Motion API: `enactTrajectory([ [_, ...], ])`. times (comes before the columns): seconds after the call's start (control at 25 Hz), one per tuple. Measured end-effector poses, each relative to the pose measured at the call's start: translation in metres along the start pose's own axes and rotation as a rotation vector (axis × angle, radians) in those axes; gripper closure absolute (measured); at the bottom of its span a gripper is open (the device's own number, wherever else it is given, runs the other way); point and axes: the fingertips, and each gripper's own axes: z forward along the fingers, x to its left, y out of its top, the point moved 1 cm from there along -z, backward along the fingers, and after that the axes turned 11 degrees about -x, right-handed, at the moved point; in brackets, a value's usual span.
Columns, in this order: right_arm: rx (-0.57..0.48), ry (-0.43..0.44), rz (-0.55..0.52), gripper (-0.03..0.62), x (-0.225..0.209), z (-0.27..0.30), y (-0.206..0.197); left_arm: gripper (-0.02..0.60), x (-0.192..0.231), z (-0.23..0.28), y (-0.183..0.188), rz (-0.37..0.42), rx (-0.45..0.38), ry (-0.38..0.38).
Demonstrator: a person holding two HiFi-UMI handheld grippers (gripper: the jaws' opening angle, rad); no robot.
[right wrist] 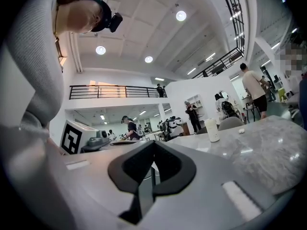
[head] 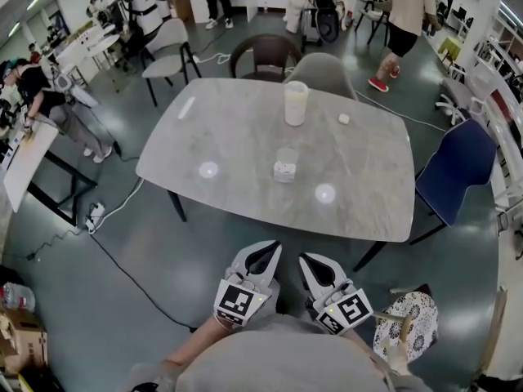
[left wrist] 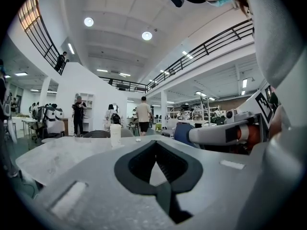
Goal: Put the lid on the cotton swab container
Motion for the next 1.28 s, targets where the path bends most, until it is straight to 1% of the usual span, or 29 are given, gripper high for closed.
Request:
enactTrajectory([
  [0.16,0.007,0.0,0.013,0.592,-0.009,0.009,-0.001,0.583,0.006,0.01,-0.004,0.012,0.016,-0.008],
  [0.36,-0.009,-0.014,-0.006,0.592,-0.026,0.024,0.007,0.583,0.024,0.03,-0.003,0.012,0.011,-0.015],
  [0.56,-0.014,-0.025,-0.013,0.592,-0.05,0.051,0.007,0.583,0.053,0.056,-0.007,0.005,0.01,-0.013],
  [0.92,-0.012,-0.045,-0.013,0.592,-0.098,0.111,0.005,0.583,0.109,0.109,-0.009,-0.012,0.007,-0.036],
  [1.28,-0.01,-0.063,0.003,0.592,-0.131,0.164,0.001,0.583,0.158,0.148,-0.012,-0.009,0.016,-0.049],
])
